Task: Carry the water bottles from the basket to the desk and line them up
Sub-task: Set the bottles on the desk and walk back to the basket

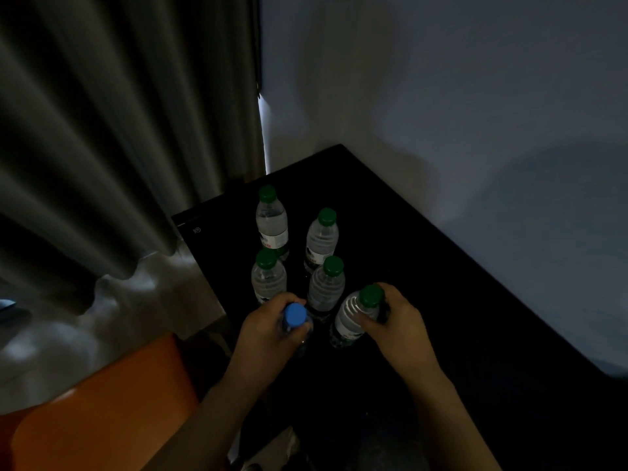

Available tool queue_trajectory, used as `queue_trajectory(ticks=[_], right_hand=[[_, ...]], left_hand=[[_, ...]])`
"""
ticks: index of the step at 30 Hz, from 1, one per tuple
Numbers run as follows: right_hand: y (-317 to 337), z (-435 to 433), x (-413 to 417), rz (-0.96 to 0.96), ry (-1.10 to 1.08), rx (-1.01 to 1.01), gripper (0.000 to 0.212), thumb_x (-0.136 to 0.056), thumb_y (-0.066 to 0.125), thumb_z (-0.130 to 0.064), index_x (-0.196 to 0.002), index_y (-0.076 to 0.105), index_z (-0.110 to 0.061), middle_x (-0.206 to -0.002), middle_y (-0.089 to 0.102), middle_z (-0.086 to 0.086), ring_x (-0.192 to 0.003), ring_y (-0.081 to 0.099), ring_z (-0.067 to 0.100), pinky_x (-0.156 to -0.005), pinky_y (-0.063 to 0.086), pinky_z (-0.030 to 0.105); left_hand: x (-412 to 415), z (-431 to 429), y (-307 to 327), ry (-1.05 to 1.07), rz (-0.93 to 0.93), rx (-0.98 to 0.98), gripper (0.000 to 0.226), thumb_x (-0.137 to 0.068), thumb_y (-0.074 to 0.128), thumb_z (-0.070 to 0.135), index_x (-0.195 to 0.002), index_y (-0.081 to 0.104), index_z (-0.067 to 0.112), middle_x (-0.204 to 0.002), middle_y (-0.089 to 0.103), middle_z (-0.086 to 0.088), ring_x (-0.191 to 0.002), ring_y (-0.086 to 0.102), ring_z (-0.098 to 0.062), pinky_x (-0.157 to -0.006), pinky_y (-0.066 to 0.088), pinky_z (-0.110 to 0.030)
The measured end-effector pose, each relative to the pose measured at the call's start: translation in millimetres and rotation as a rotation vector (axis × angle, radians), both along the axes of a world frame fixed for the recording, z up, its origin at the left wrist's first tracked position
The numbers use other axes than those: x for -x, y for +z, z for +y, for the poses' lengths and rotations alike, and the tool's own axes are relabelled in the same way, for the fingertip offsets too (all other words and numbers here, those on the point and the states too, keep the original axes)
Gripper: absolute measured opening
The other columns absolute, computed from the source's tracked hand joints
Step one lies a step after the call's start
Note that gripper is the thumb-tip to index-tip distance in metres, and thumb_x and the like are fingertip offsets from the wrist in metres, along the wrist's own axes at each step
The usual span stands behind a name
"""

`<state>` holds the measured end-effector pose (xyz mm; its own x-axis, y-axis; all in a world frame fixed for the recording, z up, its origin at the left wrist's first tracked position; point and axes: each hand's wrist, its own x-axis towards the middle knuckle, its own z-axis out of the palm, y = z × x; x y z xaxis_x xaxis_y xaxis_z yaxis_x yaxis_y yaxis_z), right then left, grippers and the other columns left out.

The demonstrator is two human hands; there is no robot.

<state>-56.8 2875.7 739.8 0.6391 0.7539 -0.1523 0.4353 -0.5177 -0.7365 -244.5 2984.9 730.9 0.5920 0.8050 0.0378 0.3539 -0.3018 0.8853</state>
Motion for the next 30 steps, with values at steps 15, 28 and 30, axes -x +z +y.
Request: queue_trajectory(ticks=[15, 28, 30], right_hand=[[50.2, -61.1, 26.7, -0.210, 0.125, 0.423, 0.048, -0.087, 0.064, -0.036, -0.131, 0.052, -0.019, -0.122, 0.062, 0.000, -0.109, 0.059, 0.012, -0.090, 0.047, 0.023], [82.6, -170.9, 135.9, -0.203, -0.298, 0.597, 0.030, -0.084, 0.064, -0.037, -0.108, 0.061, -0.019, -0.102, 0.067, 0.000, -0.094, 0.064, 0.018, -0.081, 0.053, 0.035], [88.9, -193.6, 152.1, -0.193, -0.388, 0.618, 0.027, -0.082, 0.063, -0.037, -0.102, 0.062, -0.019, -0.098, 0.069, 0.000, -0.093, 0.065, 0.019, -0.079, 0.053, 0.037]], left_hand=[[-1.5, 15.4, 18.0, -0.254, 0.215, -0.120, 0.019, -0.082, 0.068, 0.018, -0.095, 0.054, 0.016, -0.089, 0.062, -0.002, -0.080, 0.058, -0.015, -0.069, 0.045, -0.025], [0.2, -11.0, 93.5, -0.880, 0.275, -0.352, 0.039, -0.087, 0.063, 0.033, -0.121, 0.049, 0.020, -0.121, 0.055, 0.004, -0.111, 0.052, -0.016, -0.089, 0.044, -0.026], [-4.8, -36.9, 100.2, -1.000, 0.293, -0.353, 0.045, -0.088, 0.062, 0.035, -0.128, 0.045, 0.024, -0.126, 0.051, 0.007, -0.114, 0.051, -0.012, -0.092, 0.043, -0.025]])
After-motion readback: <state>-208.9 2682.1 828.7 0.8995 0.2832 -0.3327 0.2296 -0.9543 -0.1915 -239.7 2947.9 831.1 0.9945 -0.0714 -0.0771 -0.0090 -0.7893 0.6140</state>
